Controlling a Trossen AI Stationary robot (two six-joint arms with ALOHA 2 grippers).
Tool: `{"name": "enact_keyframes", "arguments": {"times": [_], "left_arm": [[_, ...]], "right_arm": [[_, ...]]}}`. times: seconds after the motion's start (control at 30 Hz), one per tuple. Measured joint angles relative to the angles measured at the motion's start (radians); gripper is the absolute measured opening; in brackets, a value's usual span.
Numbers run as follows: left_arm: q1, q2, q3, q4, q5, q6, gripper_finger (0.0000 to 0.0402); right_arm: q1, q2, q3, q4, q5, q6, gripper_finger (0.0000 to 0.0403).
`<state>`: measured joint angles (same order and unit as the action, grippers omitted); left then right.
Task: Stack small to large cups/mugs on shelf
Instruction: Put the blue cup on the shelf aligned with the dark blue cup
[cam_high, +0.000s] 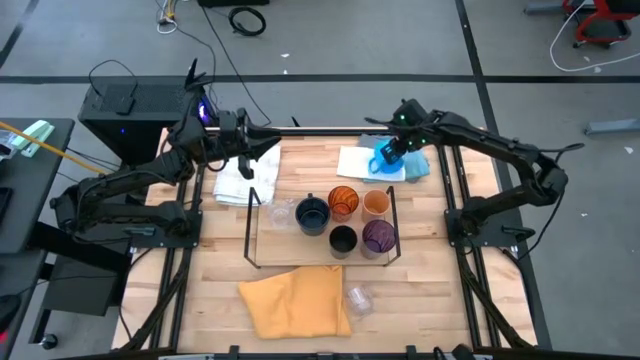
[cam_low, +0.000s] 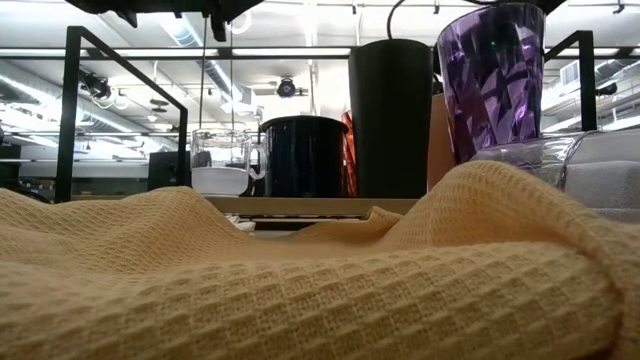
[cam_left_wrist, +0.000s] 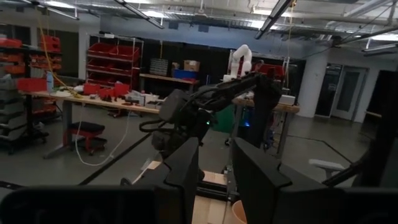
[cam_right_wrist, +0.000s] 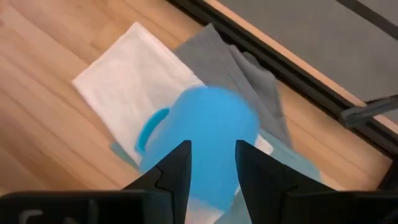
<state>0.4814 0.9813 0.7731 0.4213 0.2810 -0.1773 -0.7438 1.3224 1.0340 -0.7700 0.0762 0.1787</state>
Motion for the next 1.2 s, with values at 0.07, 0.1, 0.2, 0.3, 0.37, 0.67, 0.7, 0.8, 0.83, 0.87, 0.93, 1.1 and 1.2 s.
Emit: {"name": "enact_keyframes", "arguments": {"times": [0.07,0.1,0.2,0.3,0.37,0.67,0.7,0.8,0.83,0.87,0.93,1.1,1.2], "left_arm": [[0.006,0.0,0.0,0.0,0.0,-0.001,0.0105],[0.009,0.0,0.0,0.0,0.0,-0.001,0.0105],[0.011,0.0,0.0,0.0,0.0,-0.009,0.0105],[0.011,0.0,0.0,0.0,0.0,-0.011,0.0105],[0.011,0.0,0.0,-0.001,0.0,-0.014,0.0105],[0.015,0.0,0.0,0.0,0.001,-0.013,0.0105],[0.018,0.0,0.0,0.0,0.0,-0.013,0.0105],[0.031,0.0,0.0,0.0,0.0,-0.013,0.0105],[0.036,0.0,0.0,0.0,0.0,-0.013,0.0105],[0.041,0.0,0.0,0.0,0.001,-0.015,0.0105],[0.052,0.0,0.0,0.0,0.0,-0.021,0.0105],[0.062,0.0,0.0,0.001,0.0,-0.021,0.0105],[0.062,0.0,0.0,0.001,0.001,-0.021,0.0105]], "right_arm": [[-0.02,0.001,0.0,-0.006,-0.02,-0.005,0.013],[-0.031,0.001,0.0,-0.017,-0.037,-0.011,0.013],[-0.042,0.0,0.0,-0.069,-0.101,-0.017,0.013],[-0.038,-0.003,0.0,-0.153,-0.184,-0.031,0.013],[-0.029,-0.003,0.0,-0.206,-0.206,-0.046,0.0129],[-0.021,-0.016,0.0,-0.299,-0.379,0.018,0.0125],[-0.021,-0.016,0.0,-0.3,-0.389,0.029,0.0126],[-0.02,-0.01,-0.002,-0.296,-0.4,0.042,0.0125],[-0.021,-0.007,-0.006,-0.296,-0.401,0.054,0.0125],[-0.021,-0.006,-0.011,-0.297,-0.402,0.061,0.0125],[-0.022,-0.002,-0.024,-0.296,-0.403,0.065,0.0125],[-0.022,0.003,-0.046,-0.266,-0.326,0.041,0.0126],[-0.022,0.003,-0.052,-0.227,-0.313,0.03,0.0126]]}}
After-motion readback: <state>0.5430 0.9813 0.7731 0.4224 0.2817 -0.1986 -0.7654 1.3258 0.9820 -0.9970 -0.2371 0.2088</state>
